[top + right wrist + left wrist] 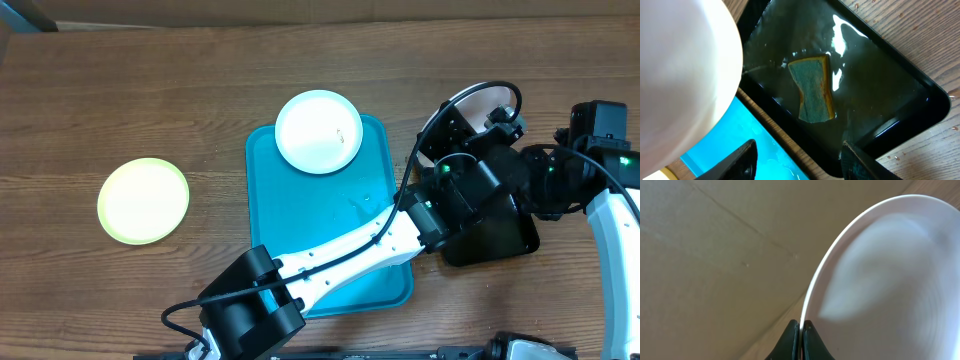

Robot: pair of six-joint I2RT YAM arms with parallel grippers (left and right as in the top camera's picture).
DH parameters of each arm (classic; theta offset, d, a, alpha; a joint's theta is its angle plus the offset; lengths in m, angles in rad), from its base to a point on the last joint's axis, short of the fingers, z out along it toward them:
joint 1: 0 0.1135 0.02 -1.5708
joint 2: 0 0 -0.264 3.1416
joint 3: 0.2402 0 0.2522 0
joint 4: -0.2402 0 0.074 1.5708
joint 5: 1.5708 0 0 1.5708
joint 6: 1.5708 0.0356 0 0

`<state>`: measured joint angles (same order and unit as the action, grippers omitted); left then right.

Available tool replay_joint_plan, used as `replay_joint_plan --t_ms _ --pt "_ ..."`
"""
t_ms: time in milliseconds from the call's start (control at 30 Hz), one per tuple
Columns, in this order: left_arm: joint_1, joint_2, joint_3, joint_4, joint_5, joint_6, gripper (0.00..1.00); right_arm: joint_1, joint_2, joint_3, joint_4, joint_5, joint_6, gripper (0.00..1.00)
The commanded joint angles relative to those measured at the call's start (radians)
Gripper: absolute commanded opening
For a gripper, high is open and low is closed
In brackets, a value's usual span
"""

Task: Clean dirty plates on tray and stack at the side
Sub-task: 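Lift the front white plate with left gripper over the black tray, then swing the white plate left and stack it on the yellow plate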

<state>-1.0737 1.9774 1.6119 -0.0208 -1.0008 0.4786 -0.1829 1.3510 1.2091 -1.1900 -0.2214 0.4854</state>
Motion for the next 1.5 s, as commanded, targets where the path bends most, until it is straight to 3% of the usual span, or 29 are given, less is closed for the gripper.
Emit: replay_joint_plan --t_ms 0,67,167,200,233,300,400,467,567,700,733,833,933,1067,1267,1467 --pt "0.002 -0.030 0.035 0.008 -0.057 0.010 0.04 -0.003 -0.013 0.019 0.000 0.003 -0.004 0.55" --pt "0.014 -0.031 0.035 0.016 -0.093 -0.072 0.04 -0.003 -0.013 0.019 -0.002 0.003 -0.007 0.55" --pt "0.013 -0.031 0.035 -0.033 -0.083 -0.046 0.04 -0.003 -0.013 0.019 -0.002 0.003 -0.007 0.56" --pt "0.017 -0.031 0.035 -0.031 -0.110 -0.096 0.04 -0.003 -0.013 0.019 -0.003 0.003 -0.007 0.56" --pt "0.020 -0.039 0.035 -0.053 -0.095 -0.152 0.04 -0.003 -0.013 0.019 -0.006 0.003 -0.007 0.56" --pt "0.019 -0.051 0.035 -0.142 0.017 -0.152 0.04 -0.003 -0.013 0.019 -0.005 0.003 -0.007 0.56" --pt "0.028 -0.062 0.035 -0.195 0.031 -0.181 0.05 -0.003 -0.013 0.019 -0.010 0.003 -0.007 0.56" --pt "0.040 -0.078 0.035 -0.245 0.041 -0.275 0.04 -0.003 -0.013 0.019 -0.012 0.003 -0.007 0.55" --pt "0.064 -0.142 0.035 -0.365 0.152 -0.403 0.04 -0.003 -0.013 0.019 -0.014 0.003 -0.011 0.56" --pt "0.152 -0.307 0.035 -0.557 0.457 -0.629 0.04 -0.003 -0.013 0.019 -0.017 0.003 -0.011 0.56" --pt "0.250 -0.387 0.035 -0.681 0.591 -0.774 0.04 -0.003 -0.013 0.019 -0.020 0.003 -0.011 0.56" --pt "0.488 -0.478 0.035 -0.895 0.814 -0.930 0.04 -0.003 -0.013 0.019 -0.023 0.003 -0.011 0.55" --pt "0.712 -0.499 0.035 -1.032 0.939 -0.937 0.04 -0.003 -0.013 0.019 -0.024 0.003 -0.015 0.55" --pt "1.028 -0.492 0.014 -1.162 0.958 -0.939 0.04 -0.003 -0.013 0.019 -0.024 0.003 -0.015 0.56" --pt "1.442 -0.492 -0.142 -1.157 0.958 -0.939 0.04 -0.003 -0.013 0.019 -0.024 0.003 -0.015 0.56" --pt "1.723 -0.489 -0.381 -1.016 1.001 -0.939 0.04 -0.003 -0.013 0.019 -0.024 0.003 -0.015 0.56"
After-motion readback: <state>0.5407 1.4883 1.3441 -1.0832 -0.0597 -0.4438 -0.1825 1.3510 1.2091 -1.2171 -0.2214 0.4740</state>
